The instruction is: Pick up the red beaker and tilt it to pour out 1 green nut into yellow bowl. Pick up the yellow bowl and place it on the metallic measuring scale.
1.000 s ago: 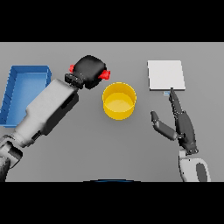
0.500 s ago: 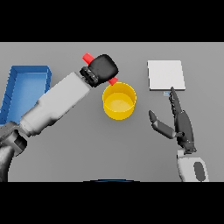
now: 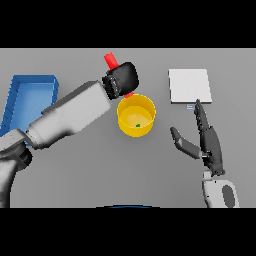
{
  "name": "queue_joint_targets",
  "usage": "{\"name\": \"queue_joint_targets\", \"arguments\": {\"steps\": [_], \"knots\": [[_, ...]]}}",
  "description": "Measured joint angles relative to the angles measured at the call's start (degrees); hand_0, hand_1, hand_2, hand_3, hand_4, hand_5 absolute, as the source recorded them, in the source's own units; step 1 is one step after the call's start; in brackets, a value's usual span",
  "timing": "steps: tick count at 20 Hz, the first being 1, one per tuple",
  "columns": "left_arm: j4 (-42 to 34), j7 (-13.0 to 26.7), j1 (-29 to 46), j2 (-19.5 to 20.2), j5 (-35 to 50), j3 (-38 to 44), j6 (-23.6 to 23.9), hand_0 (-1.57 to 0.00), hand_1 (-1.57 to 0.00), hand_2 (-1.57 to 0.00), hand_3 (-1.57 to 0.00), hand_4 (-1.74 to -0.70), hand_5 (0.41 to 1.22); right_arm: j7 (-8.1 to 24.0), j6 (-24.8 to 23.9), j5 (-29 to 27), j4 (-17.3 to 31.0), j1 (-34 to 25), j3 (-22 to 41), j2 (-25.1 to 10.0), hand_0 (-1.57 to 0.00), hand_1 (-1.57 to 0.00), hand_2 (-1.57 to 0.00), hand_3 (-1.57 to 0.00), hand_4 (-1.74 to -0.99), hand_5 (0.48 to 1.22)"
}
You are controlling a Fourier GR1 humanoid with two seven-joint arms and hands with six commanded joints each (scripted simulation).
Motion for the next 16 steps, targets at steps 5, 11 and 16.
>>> {"name": "queue_joint_targets", "arguments": {"steps": [5, 11, 16], "knots": [[2.49, -1.27, -1.95, -1.14, -5.04, -4.24, 2.56, -1.57, -1.57, -1.57, -1.57, -1.73, 1.221, 0.58, -0.16, 0.68, -0.5, 0.23, 0.4, -0.05, 0.0, 0.0, 0.0, 0.0, -1.135, 0.58], [2.55, -4.52, -8.96, -1.59, -9.81, -7.44, 2.72, -1.57, -1.57, -1.57, -1.57, -1.73, 1.221, 0.29, -1.05, 1.25, -0.69, 0.03, 0.28, 0.17, 0.0, 0.0, 0.0, 0.0, -1.137, 0.568], [9.56, -6.18, -20.08, 0.92, -9.04, -2.23, 4.11, -1.57, -1.57, -1.57, -1.57, -1.72, 1.221, -0.6, -1.26, 1.77, -0.46, -0.21, 0.95, 0.85, 0.0, 0.0, 0.0, 0.0, -1.131, 0.553]]}}
